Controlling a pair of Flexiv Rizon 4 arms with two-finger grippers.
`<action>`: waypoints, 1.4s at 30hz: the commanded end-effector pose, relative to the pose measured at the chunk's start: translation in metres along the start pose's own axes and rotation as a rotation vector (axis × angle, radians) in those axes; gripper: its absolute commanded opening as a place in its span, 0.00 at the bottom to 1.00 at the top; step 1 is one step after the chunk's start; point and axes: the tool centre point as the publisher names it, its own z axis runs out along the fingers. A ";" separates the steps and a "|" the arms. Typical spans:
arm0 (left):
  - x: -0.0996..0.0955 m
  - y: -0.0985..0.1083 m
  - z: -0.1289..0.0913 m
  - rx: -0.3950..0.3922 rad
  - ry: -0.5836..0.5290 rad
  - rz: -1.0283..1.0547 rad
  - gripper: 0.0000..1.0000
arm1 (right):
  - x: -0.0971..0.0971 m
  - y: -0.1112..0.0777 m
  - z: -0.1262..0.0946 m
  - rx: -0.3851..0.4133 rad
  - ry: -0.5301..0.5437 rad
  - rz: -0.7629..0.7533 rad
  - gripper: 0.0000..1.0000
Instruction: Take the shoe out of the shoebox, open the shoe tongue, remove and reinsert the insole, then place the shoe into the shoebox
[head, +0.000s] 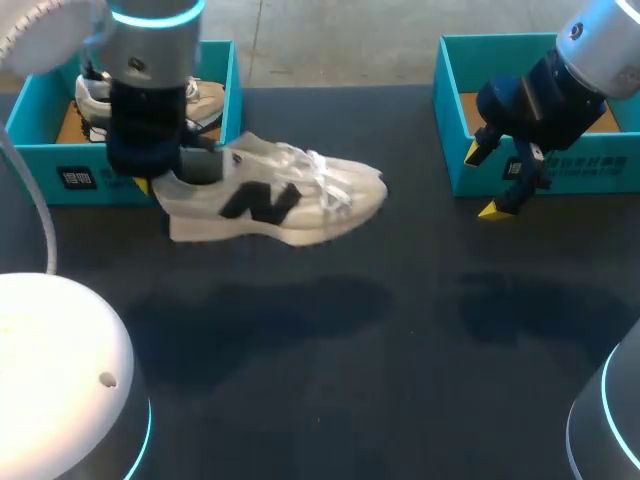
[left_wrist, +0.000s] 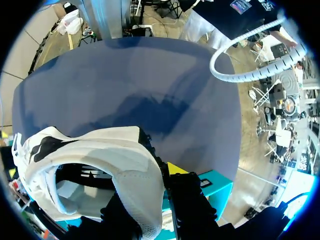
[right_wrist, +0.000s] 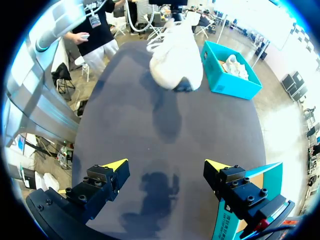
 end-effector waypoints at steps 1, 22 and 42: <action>-0.022 -0.011 0.002 -0.029 0.010 0.005 0.00 | -0.001 0.000 0.001 0.002 0.001 0.001 1.00; -0.089 -0.033 0.041 -0.006 -0.070 0.027 0.00 | -0.001 0.000 0.001 0.002 0.001 0.001 1.00; -0.131 -0.034 0.105 -0.068 -0.057 0.037 0.00 | -0.001 0.000 0.001 0.002 0.001 0.001 1.00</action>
